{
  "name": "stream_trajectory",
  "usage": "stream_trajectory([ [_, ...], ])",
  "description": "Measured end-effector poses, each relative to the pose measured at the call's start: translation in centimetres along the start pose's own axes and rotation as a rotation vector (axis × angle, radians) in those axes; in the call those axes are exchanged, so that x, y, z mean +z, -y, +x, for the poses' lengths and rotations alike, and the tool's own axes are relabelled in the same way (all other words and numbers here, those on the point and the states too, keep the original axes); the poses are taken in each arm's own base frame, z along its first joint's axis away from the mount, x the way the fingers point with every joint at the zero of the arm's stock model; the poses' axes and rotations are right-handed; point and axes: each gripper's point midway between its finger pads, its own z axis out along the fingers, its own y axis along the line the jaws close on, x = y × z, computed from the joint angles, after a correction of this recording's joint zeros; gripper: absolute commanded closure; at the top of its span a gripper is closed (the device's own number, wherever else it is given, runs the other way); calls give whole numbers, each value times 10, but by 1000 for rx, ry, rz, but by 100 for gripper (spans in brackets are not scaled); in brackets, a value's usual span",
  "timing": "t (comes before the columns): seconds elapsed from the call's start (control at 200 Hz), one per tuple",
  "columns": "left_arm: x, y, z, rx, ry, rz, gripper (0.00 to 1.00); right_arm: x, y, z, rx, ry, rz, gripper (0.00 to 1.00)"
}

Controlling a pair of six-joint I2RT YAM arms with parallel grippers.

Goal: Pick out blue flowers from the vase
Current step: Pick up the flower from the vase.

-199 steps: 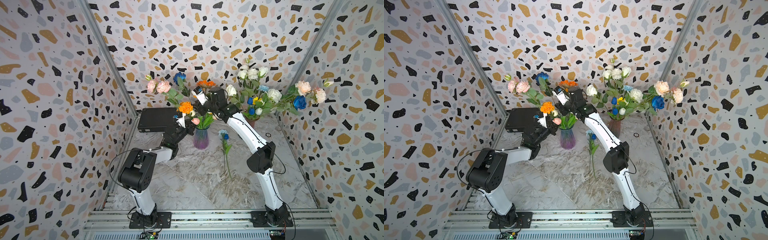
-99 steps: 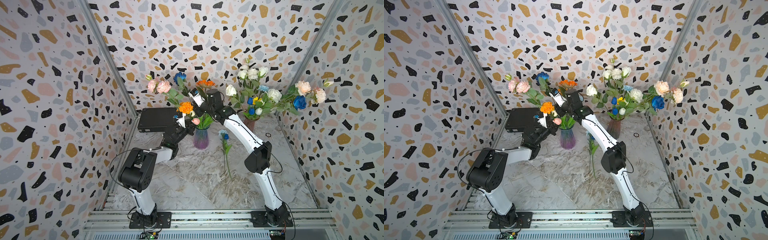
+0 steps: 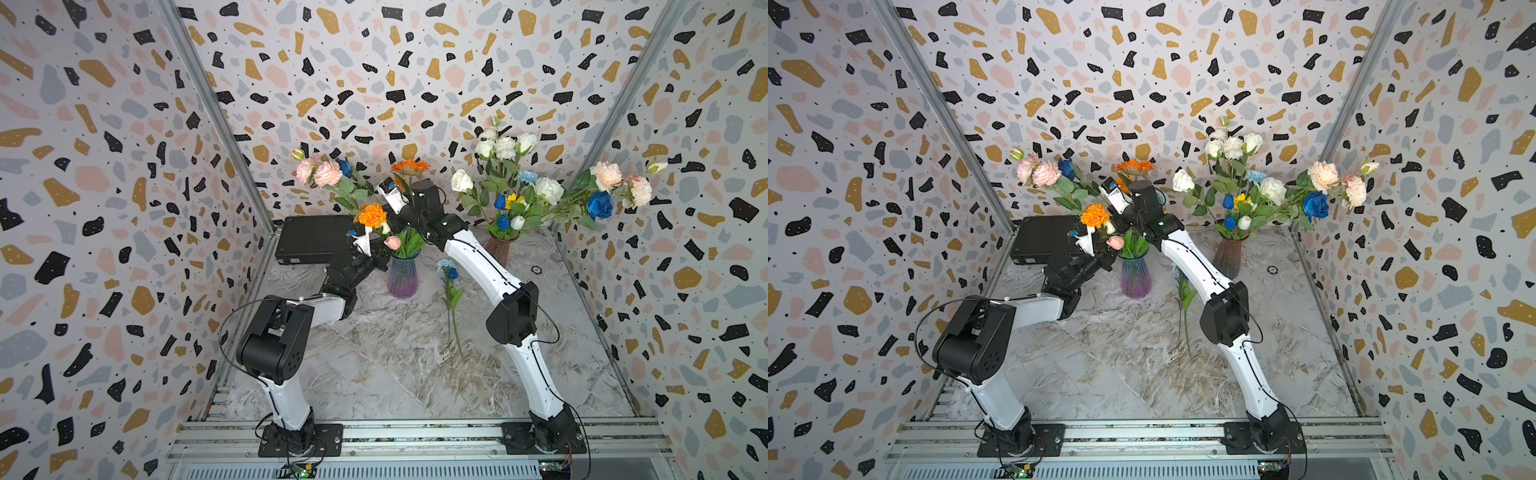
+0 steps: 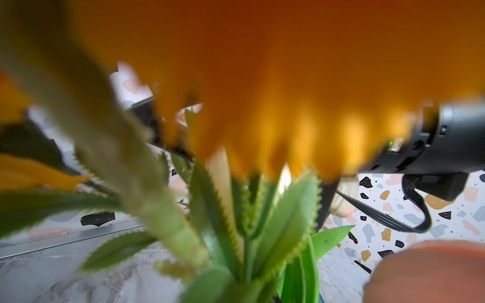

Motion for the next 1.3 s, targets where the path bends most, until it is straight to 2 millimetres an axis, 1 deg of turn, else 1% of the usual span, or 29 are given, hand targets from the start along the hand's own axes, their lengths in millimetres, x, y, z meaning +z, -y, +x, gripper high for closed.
stream_trajectory([
  [0.325,0,0,0,1,0,2,84,-1,-2,-5,6,18,-5,100],
  [0.446,0,0,0,1,-1,1,84,-9,-5,-11,10,34,-6,100],
  [0.506,0,0,1,2,0,1,84,-16,-8,-19,14,53,-4,100],
  [0.616,1,-1,2,3,3,2,82,-34,-13,-43,9,111,3,100],
  [0.831,2,-4,4,2,4,-5,80,-82,-24,-113,-32,280,15,100],
  [0.891,2,-4,4,2,4,-5,80,-92,-25,-126,-41,315,20,100],
  [0.946,2,-4,4,2,4,-5,80,-98,-26,-135,-47,337,21,100],
  [1.026,2,-4,4,1,4,-5,80,-99,-27,-137,-51,343,21,100],
  [1.111,2,-4,4,2,3,-5,80,-95,-28,-130,-51,330,16,100],
  [1.221,2,-4,4,4,2,-6,80,-87,-30,-117,-50,302,10,100],
  [1.302,2,-4,5,4,0,-7,80,-79,-32,-102,-50,273,4,100],
])
